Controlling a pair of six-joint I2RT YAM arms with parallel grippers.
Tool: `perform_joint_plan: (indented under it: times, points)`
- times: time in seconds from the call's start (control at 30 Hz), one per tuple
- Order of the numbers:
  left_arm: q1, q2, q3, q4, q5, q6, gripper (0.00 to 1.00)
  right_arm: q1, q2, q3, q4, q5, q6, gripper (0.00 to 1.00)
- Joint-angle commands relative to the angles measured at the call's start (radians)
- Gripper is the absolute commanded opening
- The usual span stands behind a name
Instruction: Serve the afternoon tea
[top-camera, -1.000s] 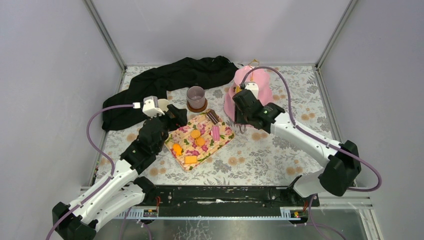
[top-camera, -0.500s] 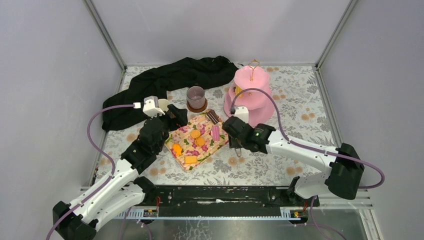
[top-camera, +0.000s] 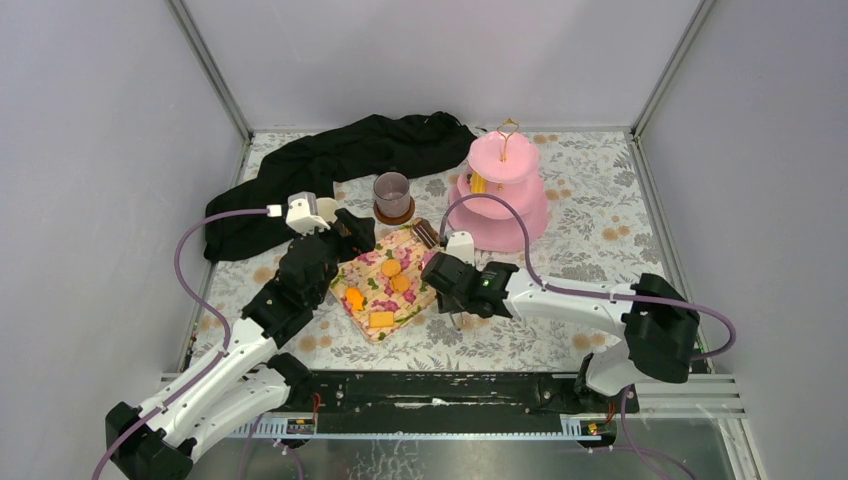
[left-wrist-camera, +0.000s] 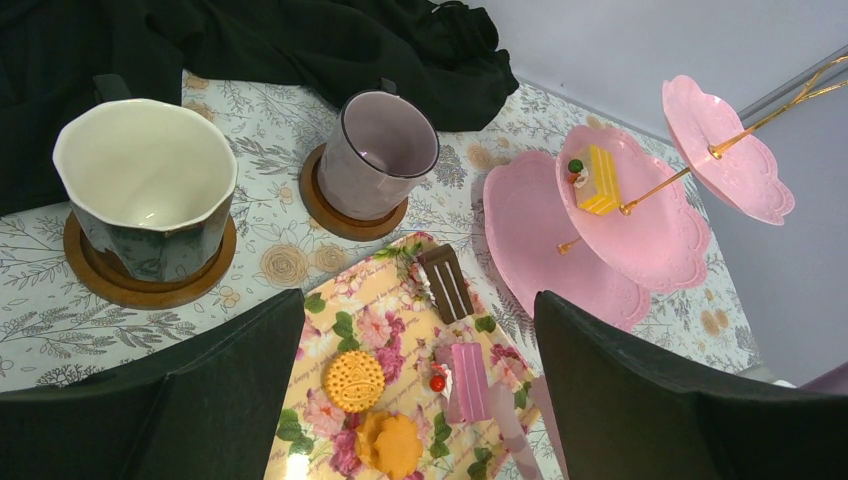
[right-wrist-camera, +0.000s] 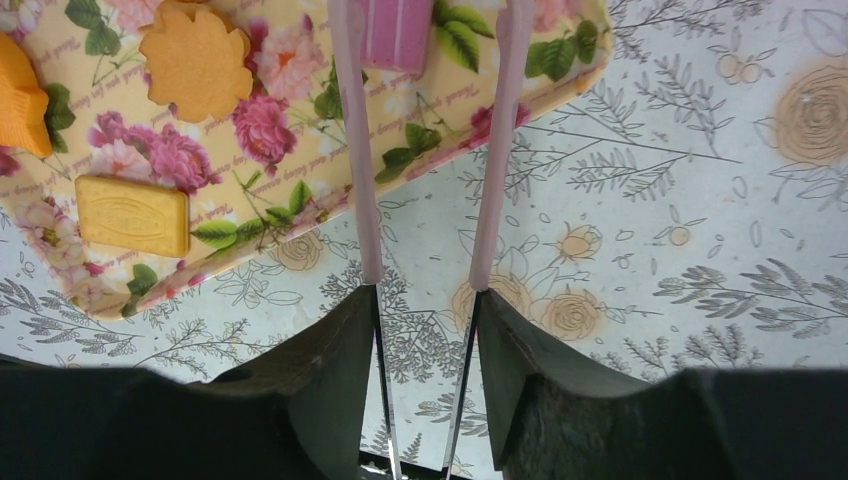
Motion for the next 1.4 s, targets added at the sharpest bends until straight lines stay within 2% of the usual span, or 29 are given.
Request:
perform_joint_plan:
  times: [0.0,1.37]
  points:
    - [0.009,-0.001,-0.007,0.06,-0.009,-0.003,0.92,0.015,0.023,0.008,0.054,0.0,0.033,0.48]
    - [0.011,-0.005,-0.007,0.063,0.006,-0.004,0.92,0.036,0.134,0.063,0.067,-0.01,0.049,0.51]
